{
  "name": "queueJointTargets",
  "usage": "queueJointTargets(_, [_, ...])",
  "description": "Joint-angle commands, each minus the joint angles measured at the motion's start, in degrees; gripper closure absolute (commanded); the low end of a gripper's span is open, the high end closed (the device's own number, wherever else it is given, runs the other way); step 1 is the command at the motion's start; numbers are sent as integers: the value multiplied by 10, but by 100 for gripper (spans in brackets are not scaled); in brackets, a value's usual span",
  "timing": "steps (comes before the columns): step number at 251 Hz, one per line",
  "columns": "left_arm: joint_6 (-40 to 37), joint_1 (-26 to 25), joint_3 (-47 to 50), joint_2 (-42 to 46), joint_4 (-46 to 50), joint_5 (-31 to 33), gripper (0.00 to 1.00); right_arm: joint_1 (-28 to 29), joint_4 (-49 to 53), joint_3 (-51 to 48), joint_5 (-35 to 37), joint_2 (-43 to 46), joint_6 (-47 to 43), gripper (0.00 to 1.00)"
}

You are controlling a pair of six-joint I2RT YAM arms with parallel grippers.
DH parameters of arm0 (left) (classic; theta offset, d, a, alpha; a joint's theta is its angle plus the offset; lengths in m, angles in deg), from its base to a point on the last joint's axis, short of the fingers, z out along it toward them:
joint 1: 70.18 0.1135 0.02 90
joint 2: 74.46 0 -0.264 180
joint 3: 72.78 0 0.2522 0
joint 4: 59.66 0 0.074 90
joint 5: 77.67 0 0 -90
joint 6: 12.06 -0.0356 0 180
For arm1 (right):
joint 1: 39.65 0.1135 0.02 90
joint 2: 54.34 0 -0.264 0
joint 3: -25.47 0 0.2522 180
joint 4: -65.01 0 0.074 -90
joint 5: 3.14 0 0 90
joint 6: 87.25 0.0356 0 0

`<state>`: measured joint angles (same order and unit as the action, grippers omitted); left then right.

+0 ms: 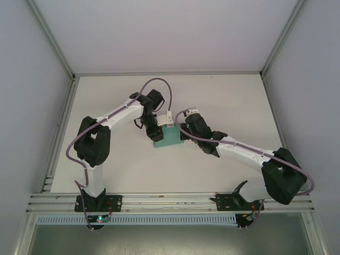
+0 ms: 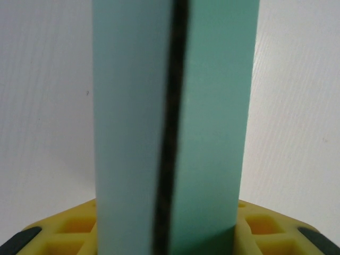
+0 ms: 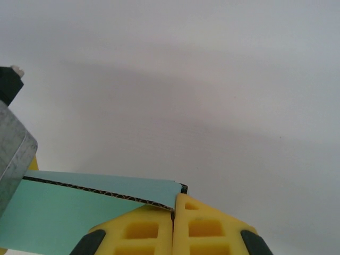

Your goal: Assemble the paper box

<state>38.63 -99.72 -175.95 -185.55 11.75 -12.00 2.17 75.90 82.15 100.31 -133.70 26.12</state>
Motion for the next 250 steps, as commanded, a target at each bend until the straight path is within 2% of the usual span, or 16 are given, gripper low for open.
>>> queueJointTargets(1, [19, -2, -5, -14, -28, 18, 58, 20, 29, -41, 5, -27, -16, 100])
queueJointTargets(33, [29, -3, -13, -13, -24, 18, 53, 28, 30, -31, 19, -30, 0, 100])
queueJointTargets(49, [31, -4, -14, -12, -20, 20, 45, 34, 33, -27, 41, -32, 4, 100])
queueJointTargets(62, [39, -5, -15, -10, -21, 25, 44, 41, 39, -24, 61, -37, 5, 100])
queueJointTargets(90, [53, -6, -8, 5, -29, 24, 26, 60, 42, -23, 89, -42, 10, 100])
queueJointTargets(112, [66, -7, 1, 27, -46, 21, 22, 70, 42, -22, 104, -44, 3, 100])
queueJointTargets(116, [68, -7, 3, 31, -50, 20, 19, 72, 42, -22, 105, -44, 2, 100])
queueJointTargets(126, [76, -7, 10, 41, -60, 26, 1, 73, 41, -22, 107, -45, 1, 100])
queueJointTargets(129, [80, -7, 11, 45, -64, 28, 0, 72, 39, -23, 106, -46, 2, 100])
queueJointTargets(191, [157, -6, 74, 125, -119, 62, 0, 73, 51, -14, 111, -52, 1, 100])
queueJointTargets(205, [192, -6, 95, 154, -135, 96, 0, 74, 53, -14, 107, -49, 1, 100])
queueJointTargets(234, [280, -4, 160, 223, -175, 212, 0, 73, 57, -13, 101, -46, 3, 100])
queueJointTargets(250, [323, -4, 195, 263, -185, 236, 3, 74, 63, -8, 98, -48, 5, 100])
